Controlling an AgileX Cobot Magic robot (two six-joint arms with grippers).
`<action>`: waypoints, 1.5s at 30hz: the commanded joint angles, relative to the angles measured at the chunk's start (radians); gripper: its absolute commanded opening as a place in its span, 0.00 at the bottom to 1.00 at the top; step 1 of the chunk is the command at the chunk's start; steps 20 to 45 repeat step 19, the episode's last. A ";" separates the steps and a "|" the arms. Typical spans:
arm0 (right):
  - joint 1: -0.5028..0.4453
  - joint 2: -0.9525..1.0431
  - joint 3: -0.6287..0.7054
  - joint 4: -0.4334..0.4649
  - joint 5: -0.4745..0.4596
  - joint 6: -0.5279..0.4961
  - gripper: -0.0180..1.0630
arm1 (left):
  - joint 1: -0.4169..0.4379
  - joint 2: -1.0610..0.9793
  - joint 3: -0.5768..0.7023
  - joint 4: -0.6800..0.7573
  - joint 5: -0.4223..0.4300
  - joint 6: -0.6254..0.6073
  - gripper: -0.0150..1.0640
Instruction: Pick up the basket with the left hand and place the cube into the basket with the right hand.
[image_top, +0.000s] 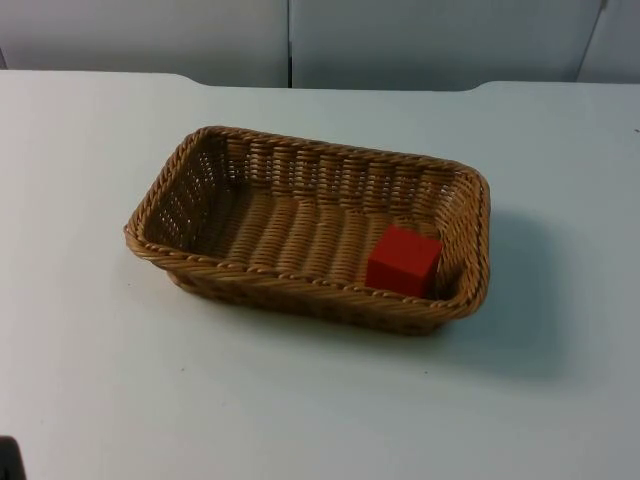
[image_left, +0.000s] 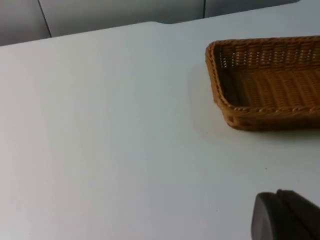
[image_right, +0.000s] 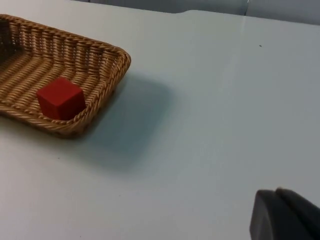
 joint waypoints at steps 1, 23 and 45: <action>-0.005 -0.003 0.019 -0.006 -0.032 -0.007 0.01 | -0.007 -0.005 0.006 0.014 0.001 -0.040 0.02; -0.080 -0.003 0.015 0.006 -0.036 -0.009 0.01 | -0.007 -0.005 0.006 0.026 0.001 -0.058 0.02; -0.080 -0.003 0.015 0.006 -0.036 -0.009 0.01 | -0.007 -0.005 0.006 0.026 0.001 -0.058 0.02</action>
